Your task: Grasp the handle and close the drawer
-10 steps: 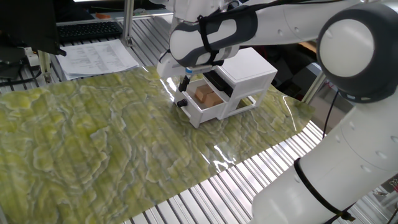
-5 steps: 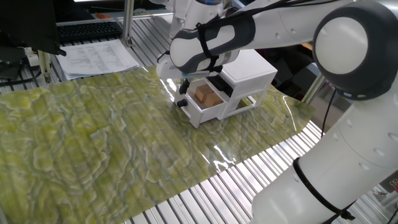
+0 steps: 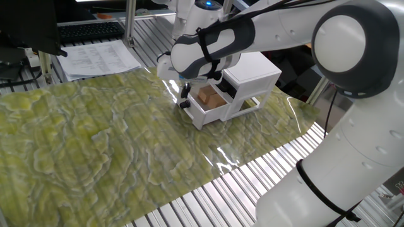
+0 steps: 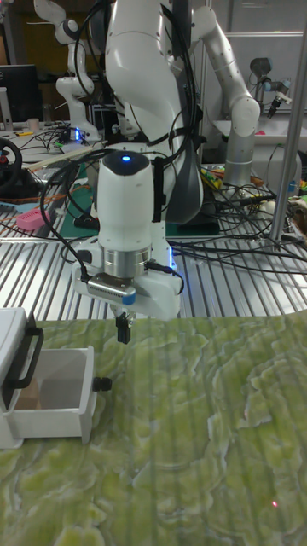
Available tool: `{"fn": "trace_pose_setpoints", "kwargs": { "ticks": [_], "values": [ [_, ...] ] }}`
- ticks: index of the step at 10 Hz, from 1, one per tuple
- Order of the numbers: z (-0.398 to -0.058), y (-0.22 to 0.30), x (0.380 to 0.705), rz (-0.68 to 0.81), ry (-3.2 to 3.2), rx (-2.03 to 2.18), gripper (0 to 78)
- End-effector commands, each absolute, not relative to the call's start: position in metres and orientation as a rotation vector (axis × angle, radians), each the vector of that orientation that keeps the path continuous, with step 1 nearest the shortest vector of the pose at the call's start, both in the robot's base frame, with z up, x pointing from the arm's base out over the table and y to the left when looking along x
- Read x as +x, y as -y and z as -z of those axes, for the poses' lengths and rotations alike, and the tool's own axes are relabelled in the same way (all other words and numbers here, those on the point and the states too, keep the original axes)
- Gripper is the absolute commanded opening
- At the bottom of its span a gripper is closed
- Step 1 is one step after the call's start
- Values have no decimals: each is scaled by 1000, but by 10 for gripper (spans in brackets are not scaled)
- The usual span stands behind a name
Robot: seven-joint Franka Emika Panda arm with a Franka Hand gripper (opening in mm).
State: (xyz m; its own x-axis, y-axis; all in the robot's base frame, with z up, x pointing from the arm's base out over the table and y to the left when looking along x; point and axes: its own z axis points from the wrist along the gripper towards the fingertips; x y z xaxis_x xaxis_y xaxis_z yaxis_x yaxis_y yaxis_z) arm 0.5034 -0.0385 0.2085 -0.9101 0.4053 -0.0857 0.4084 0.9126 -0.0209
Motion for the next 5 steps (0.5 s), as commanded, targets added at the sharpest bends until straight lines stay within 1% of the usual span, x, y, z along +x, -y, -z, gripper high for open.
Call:
{"fn": "trace_pose_setpoints", "kwargs": {
  "ticks": [1, 2, 3, 4, 5],
  "values": [
    [-198, 42, 520, -3, -2610, 1575, 0],
    [-199, 45, 524, -38, -2536, 1724, 0],
    [-197, 44, 525, -21, -2479, 1810, 0],
    [-197, 43, 525, 35, -2470, 1872, 0],
    [-199, 42, 526, 18, -2409, 1960, 0]
  ]
}}
